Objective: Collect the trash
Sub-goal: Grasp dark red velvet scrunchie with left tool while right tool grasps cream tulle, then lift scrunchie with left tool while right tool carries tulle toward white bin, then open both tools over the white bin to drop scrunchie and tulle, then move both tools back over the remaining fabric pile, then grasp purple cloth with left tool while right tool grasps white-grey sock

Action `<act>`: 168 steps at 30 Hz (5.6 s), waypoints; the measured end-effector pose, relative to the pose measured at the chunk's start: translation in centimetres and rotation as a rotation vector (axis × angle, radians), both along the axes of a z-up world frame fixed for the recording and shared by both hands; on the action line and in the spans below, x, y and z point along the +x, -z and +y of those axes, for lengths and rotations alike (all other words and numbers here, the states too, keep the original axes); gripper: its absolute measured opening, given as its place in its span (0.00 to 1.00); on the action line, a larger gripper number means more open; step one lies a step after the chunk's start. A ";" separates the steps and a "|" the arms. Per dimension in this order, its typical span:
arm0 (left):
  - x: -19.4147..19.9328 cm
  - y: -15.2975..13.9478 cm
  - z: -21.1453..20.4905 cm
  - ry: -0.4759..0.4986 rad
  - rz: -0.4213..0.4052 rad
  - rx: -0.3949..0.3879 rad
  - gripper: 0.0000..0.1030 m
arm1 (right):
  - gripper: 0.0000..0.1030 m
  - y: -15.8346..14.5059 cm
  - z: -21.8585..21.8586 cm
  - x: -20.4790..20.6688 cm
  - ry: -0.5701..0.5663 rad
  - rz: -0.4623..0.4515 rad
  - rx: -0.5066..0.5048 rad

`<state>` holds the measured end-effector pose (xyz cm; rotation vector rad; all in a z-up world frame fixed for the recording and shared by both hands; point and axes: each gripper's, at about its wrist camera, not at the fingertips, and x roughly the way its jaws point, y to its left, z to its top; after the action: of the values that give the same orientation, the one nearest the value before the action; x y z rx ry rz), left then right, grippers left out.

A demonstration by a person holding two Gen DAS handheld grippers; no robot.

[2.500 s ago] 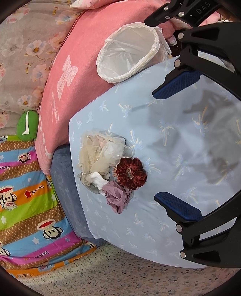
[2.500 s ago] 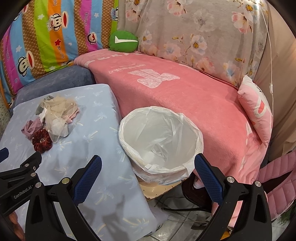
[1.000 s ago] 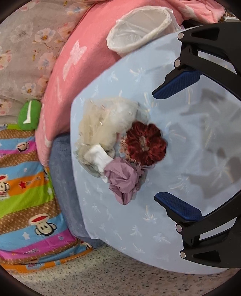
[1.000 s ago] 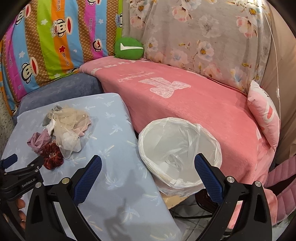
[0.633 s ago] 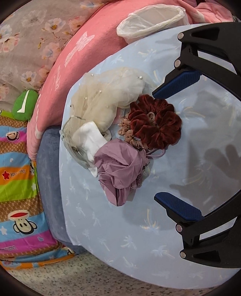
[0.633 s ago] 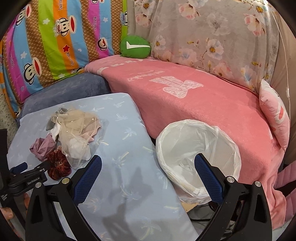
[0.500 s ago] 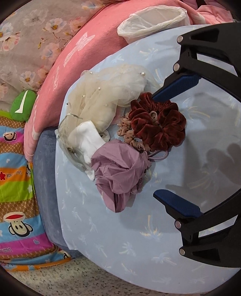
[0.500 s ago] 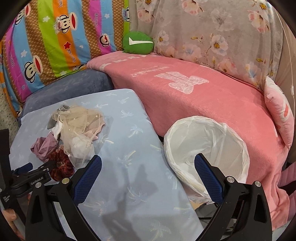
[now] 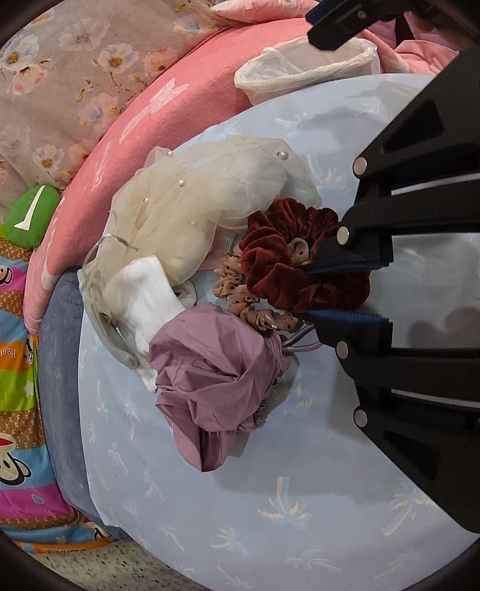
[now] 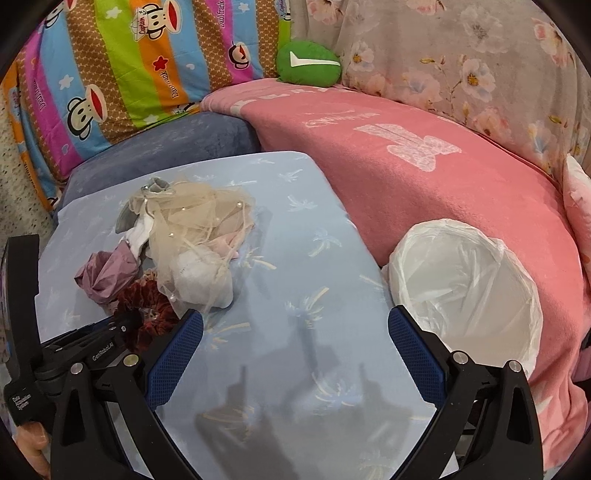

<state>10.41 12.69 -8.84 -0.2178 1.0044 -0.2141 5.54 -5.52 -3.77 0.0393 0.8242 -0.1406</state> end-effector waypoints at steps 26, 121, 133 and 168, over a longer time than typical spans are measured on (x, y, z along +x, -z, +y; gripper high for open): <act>-0.7 -5.9 4.2 -0.055 -0.155 0.004 0.13 | 0.01 3.5 5.7 7.4 -0.209 0.117 0.232; -1.1 -9.4 -16.2 0.229 -0.245 0.095 0.75 | 0.42 -8.2 -20.6 -2.9 0.146 -0.128 0.215; -0.2 -7.7 -8.8 0.070 -0.210 0.144 0.75 | 0.47 -5.7 -13.8 -0.8 0.043 -0.064 0.216; 3.9 -1.4 4.8 -0.130 -0.032 0.019 0.65 | 0.55 3.8 0.2 8.6 -0.058 0.132 0.304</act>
<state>14.31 17.52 -7.48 -0.2607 0.9568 -0.0890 14.14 -5.30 -7.57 0.2949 0.9719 0.0383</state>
